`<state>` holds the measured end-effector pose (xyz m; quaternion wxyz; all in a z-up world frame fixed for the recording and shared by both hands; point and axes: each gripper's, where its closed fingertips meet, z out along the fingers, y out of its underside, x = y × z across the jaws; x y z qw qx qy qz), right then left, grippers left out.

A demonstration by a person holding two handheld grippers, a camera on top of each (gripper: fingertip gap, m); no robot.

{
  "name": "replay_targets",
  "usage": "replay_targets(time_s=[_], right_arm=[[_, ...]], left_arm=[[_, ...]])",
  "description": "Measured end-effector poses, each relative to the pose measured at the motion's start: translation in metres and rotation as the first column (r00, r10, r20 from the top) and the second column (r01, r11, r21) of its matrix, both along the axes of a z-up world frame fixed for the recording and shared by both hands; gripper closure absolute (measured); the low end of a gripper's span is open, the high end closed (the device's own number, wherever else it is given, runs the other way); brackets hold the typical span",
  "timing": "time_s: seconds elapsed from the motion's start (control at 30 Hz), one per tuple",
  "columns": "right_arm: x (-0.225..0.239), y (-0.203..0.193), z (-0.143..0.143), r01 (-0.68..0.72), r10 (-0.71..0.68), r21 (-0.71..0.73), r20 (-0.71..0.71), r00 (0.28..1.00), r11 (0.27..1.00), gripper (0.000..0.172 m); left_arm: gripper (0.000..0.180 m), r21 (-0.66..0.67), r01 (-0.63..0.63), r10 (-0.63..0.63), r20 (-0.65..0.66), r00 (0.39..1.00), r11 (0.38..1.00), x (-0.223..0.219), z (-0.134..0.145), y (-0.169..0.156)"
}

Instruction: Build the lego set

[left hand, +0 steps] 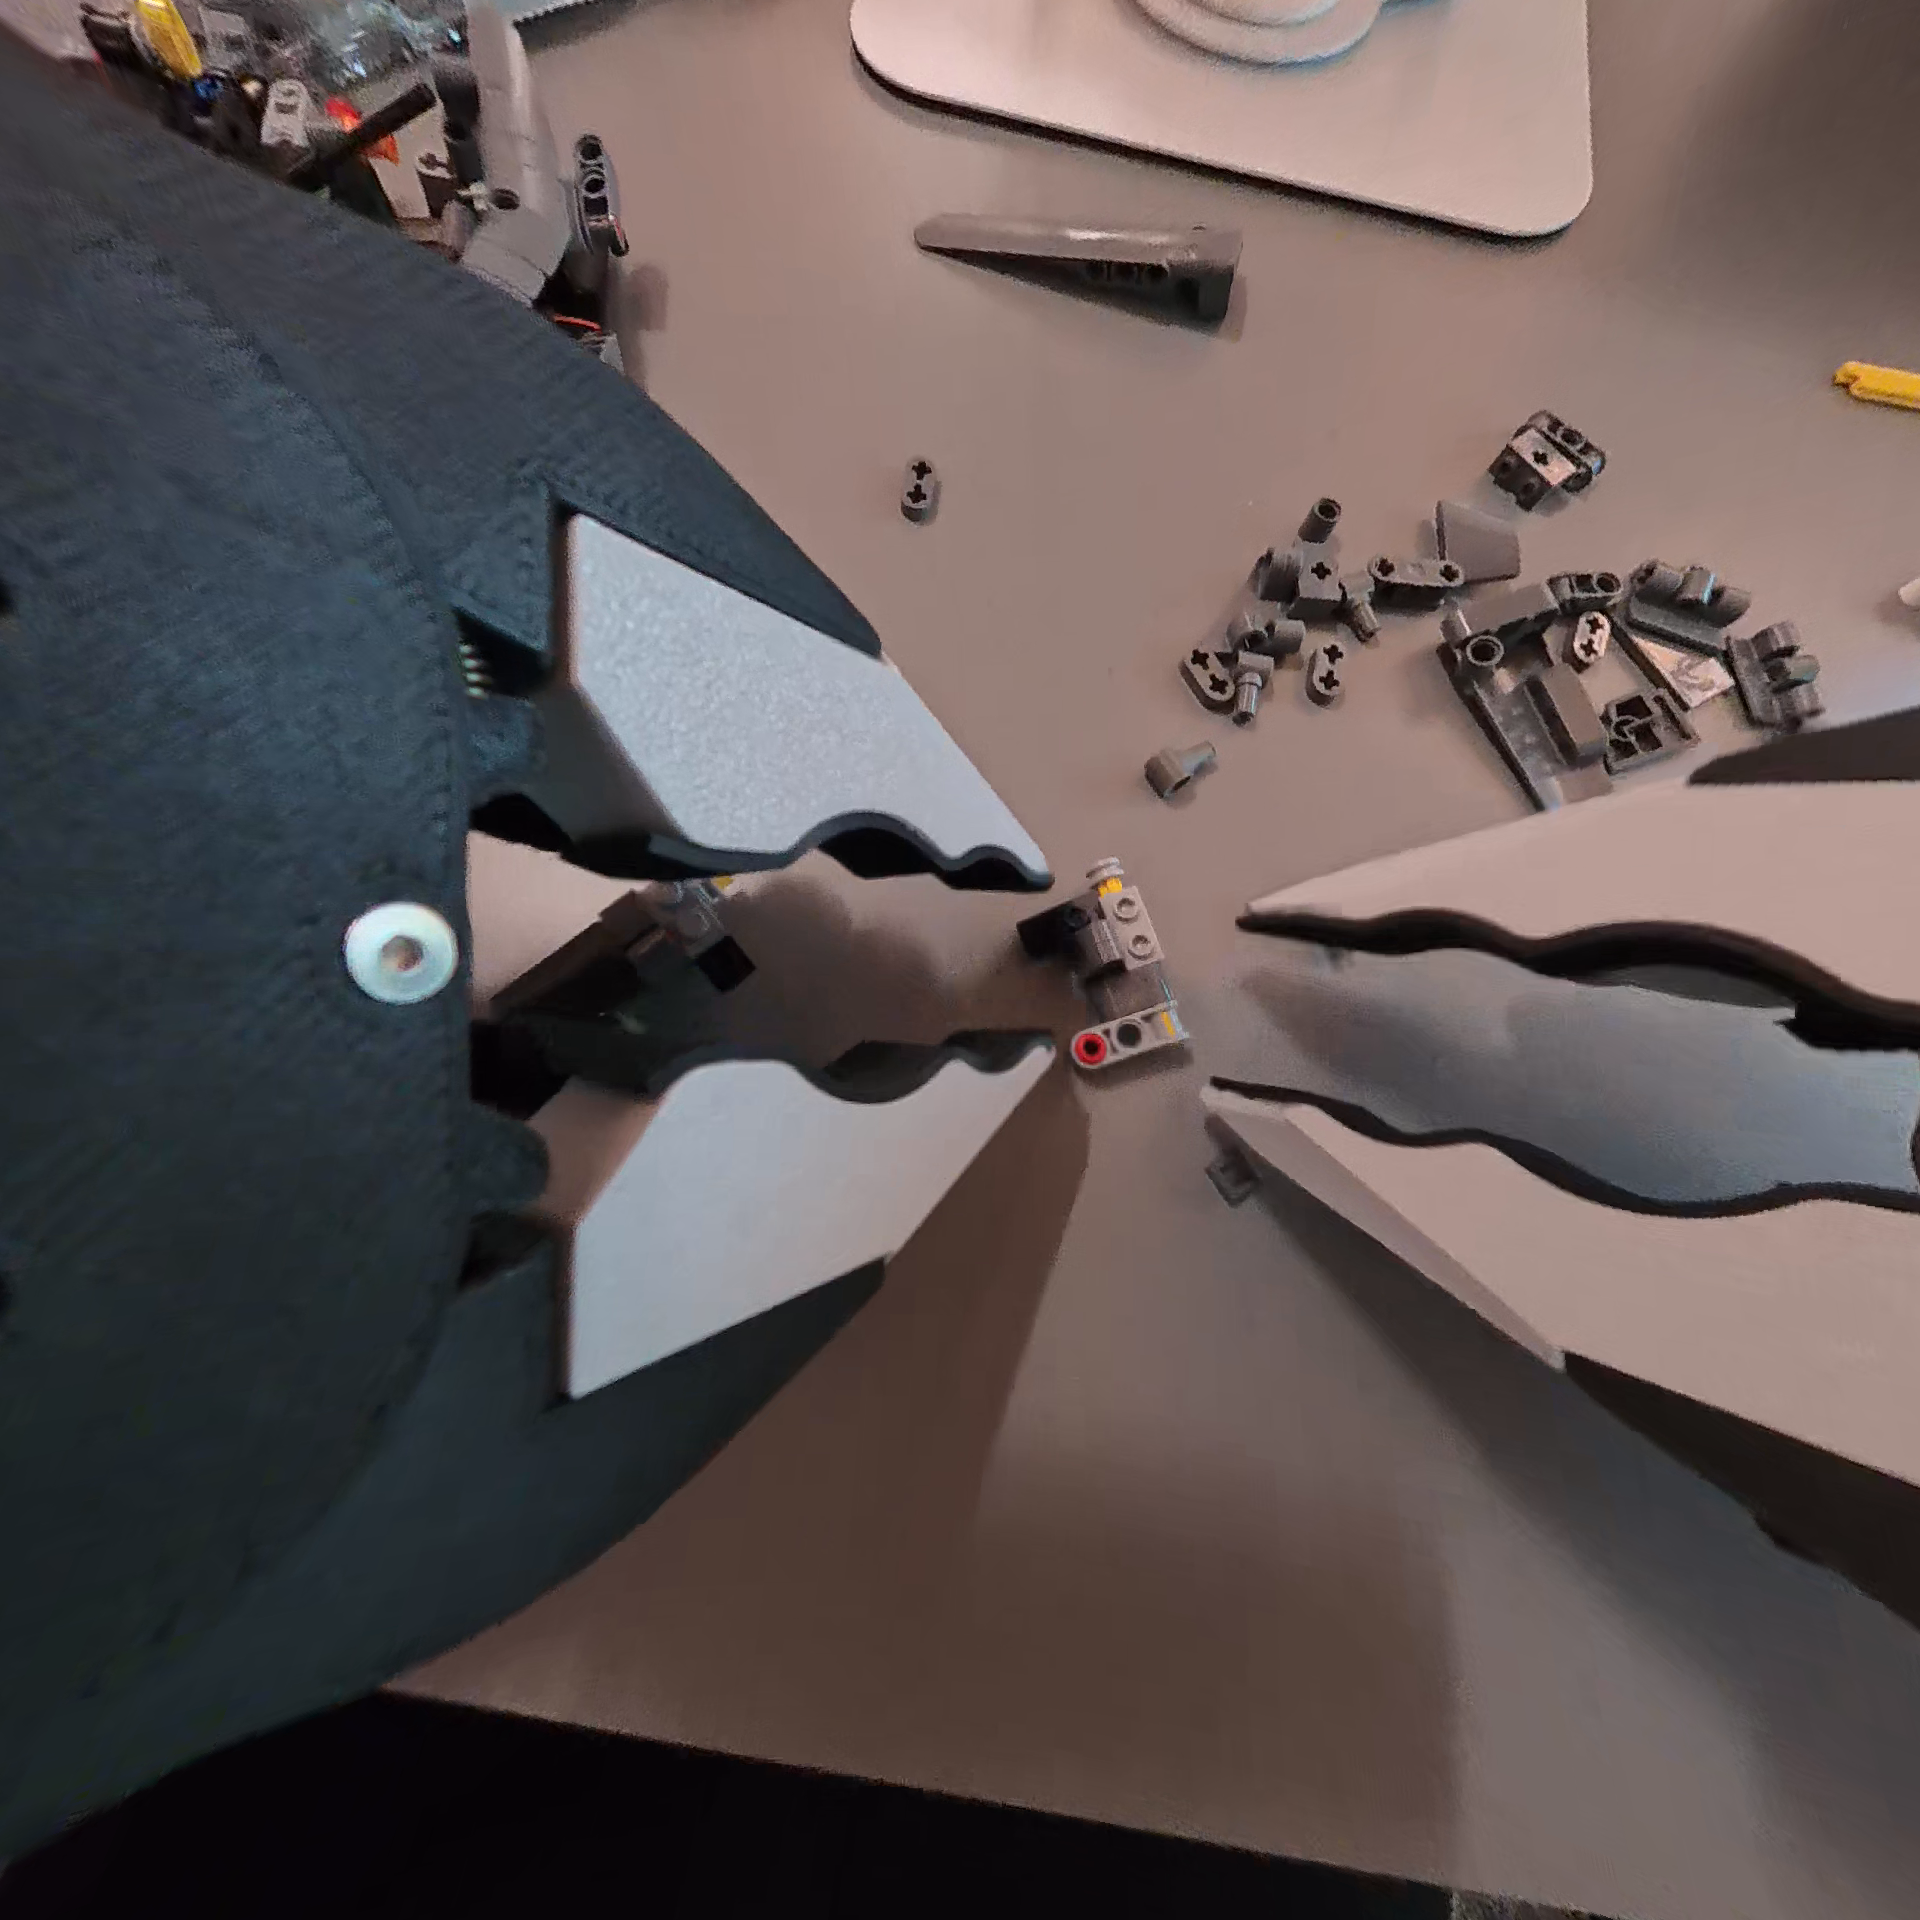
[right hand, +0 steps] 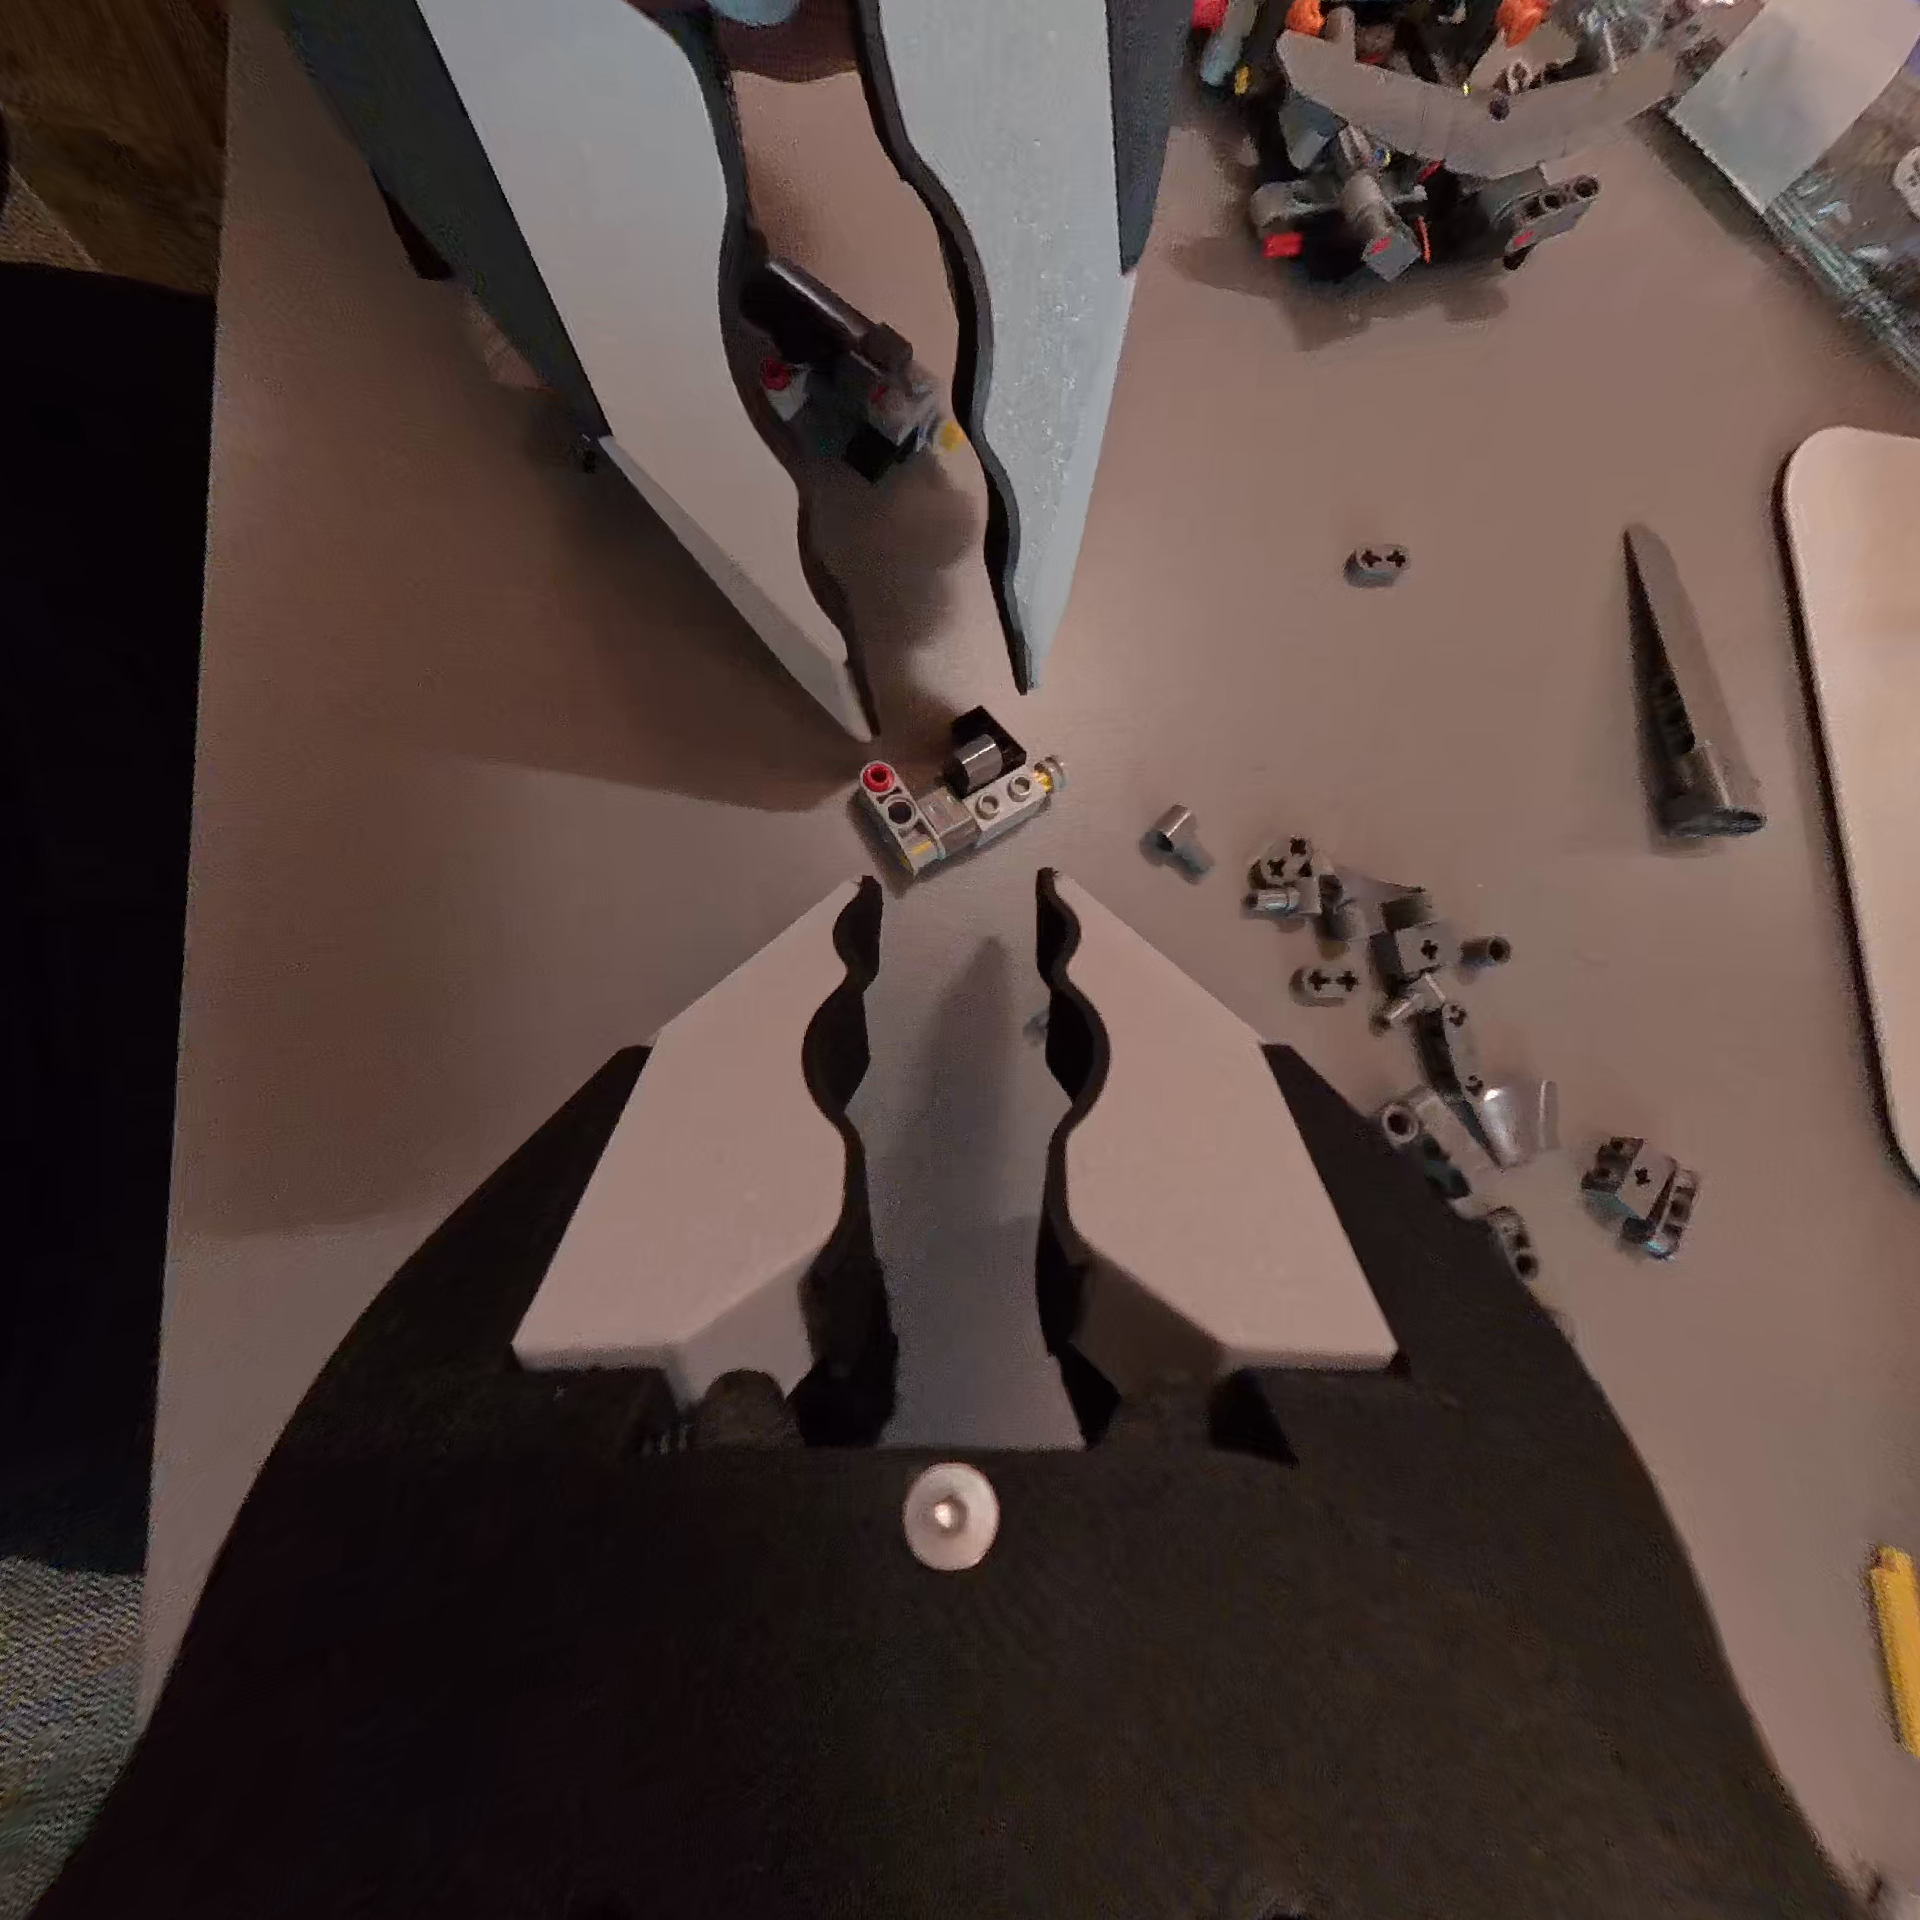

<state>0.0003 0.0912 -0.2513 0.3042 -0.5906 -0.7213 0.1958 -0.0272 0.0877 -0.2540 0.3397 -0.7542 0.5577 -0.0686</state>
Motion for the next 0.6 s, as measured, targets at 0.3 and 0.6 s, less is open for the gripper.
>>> replay_targets(time_s=[0.3, 0.6], right_arm=[[-0.012, 0.002, -0.009, -0.095, 0.095, 0.004, 0.056, 0.994, 0.995, 0.148], [-0.011, 0.008, -0.007, -0.058, 0.057, 0.01, 0.048, 0.997, 0.998, 0.144]], left_arm=[[0.14, -0.067, -0.052, 0.052, -0.003, 0.999, 0.996, 0.013, -0.007, -0.004], [0.141, -0.009, -0.08, 0.079, -0.072, 0.994, 0.997, 0.001, -0.001, 0.007]])
